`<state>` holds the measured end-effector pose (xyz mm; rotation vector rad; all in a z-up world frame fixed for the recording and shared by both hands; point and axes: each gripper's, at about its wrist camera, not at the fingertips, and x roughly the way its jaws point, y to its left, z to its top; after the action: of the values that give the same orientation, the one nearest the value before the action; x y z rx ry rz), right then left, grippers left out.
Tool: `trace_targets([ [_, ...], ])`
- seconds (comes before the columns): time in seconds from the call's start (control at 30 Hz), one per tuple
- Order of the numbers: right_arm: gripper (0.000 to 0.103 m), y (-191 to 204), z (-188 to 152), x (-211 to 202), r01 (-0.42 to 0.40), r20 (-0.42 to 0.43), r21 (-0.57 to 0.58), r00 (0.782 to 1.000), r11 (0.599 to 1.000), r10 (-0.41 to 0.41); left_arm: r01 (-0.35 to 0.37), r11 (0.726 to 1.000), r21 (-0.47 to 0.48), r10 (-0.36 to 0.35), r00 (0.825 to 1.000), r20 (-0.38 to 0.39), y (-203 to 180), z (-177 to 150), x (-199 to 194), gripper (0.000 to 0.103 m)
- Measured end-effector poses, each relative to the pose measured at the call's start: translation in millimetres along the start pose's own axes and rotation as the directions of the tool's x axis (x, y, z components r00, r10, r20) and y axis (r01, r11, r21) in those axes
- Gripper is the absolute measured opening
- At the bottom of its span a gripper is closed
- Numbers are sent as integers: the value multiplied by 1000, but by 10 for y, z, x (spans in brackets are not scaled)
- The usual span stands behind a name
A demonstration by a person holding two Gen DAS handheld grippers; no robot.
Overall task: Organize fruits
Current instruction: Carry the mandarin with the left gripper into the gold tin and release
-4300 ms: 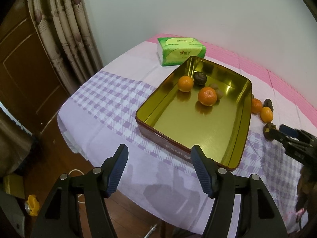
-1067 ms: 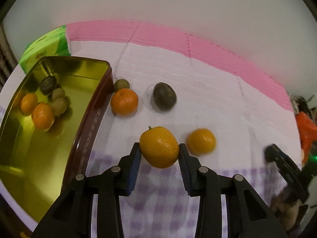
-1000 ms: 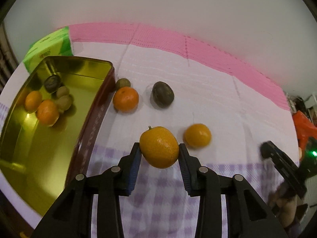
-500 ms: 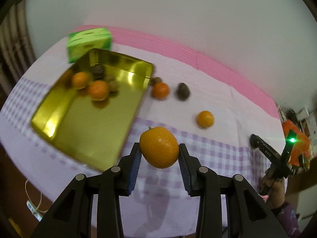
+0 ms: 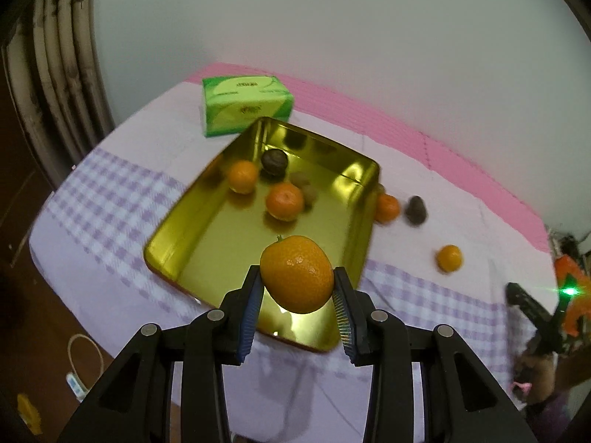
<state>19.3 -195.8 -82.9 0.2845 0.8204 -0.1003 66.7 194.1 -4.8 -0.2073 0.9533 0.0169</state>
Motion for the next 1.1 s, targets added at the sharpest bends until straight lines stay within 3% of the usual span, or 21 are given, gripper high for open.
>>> trace_targets([
  [0.23,38,76,-8,14,45,-8,-35,999,998,-45,-60,998,11,60,998,6,144,127,276,39],
  [1.1,38,74,-4,19,57,-10,-44,998,997,-58,-221,970,99,224,975,-17,259,239,739,39],
])
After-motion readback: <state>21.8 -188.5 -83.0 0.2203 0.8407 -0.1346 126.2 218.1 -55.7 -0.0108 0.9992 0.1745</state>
